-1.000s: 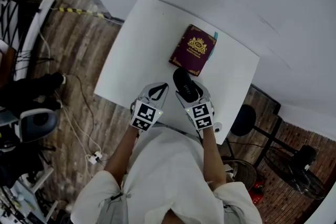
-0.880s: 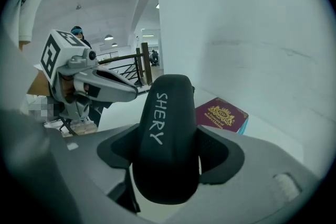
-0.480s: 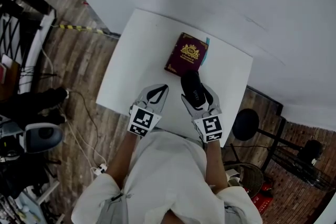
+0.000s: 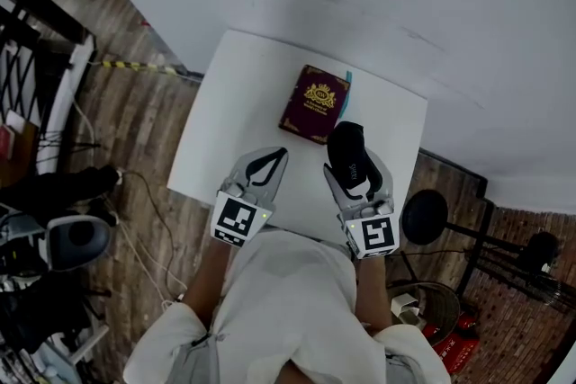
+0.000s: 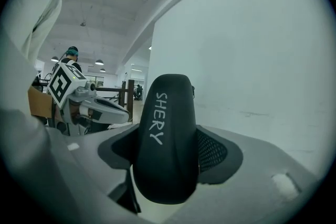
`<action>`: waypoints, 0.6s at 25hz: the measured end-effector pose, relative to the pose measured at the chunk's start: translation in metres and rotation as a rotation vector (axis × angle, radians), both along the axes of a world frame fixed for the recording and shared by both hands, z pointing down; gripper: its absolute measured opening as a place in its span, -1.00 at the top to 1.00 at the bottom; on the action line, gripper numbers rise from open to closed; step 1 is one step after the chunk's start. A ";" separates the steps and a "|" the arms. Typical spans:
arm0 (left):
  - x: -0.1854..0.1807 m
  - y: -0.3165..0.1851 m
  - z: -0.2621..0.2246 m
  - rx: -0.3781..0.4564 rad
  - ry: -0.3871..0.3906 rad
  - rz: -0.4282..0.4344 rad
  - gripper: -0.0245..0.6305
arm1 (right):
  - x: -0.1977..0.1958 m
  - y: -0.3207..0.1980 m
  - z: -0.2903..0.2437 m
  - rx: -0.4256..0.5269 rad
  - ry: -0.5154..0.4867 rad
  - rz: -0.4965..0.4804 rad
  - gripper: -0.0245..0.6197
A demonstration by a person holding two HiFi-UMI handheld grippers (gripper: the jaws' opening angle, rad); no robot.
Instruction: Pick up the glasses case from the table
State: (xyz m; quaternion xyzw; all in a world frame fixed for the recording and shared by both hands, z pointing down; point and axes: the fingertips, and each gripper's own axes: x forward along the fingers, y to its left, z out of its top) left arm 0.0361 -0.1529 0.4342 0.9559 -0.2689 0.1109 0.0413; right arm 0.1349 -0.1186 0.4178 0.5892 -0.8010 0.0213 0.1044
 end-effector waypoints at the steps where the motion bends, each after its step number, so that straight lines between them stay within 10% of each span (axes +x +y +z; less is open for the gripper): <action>1: 0.000 0.001 -0.004 0.007 0.005 0.004 0.87 | -0.001 0.000 -0.005 0.016 -0.002 0.001 -0.06; 15: 0.006 0.013 -0.016 0.032 0.013 0.052 0.87 | -0.005 0.009 -0.013 0.035 0.016 0.011 -0.06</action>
